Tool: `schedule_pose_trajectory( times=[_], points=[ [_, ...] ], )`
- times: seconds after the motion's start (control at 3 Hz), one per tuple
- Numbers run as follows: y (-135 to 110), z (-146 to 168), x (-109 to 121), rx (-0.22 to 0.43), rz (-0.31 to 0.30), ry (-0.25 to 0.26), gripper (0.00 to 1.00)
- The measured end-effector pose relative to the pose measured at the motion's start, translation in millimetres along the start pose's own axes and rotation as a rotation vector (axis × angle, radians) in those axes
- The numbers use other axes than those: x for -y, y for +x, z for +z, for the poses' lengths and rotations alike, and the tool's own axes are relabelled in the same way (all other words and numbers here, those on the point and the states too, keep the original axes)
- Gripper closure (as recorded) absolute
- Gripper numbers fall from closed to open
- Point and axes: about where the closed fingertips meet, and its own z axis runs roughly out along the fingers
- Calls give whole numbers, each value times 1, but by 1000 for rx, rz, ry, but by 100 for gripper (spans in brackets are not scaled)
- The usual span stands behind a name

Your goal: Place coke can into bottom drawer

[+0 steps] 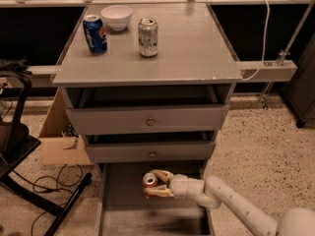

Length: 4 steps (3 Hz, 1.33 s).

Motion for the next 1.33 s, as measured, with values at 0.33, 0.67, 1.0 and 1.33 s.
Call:
schedule_pose_trajectory(
  times=[0.33,0.67,1.0,1.33],
  points=[
    [46,23,-7,-9,-10,-93,100],
    [77,40,-16,-41,-38,-141,100],
    [106,46,-21,-41,-59,-131,100],
    [131,44,-25,-31,-59,-96,97]
  ],
)
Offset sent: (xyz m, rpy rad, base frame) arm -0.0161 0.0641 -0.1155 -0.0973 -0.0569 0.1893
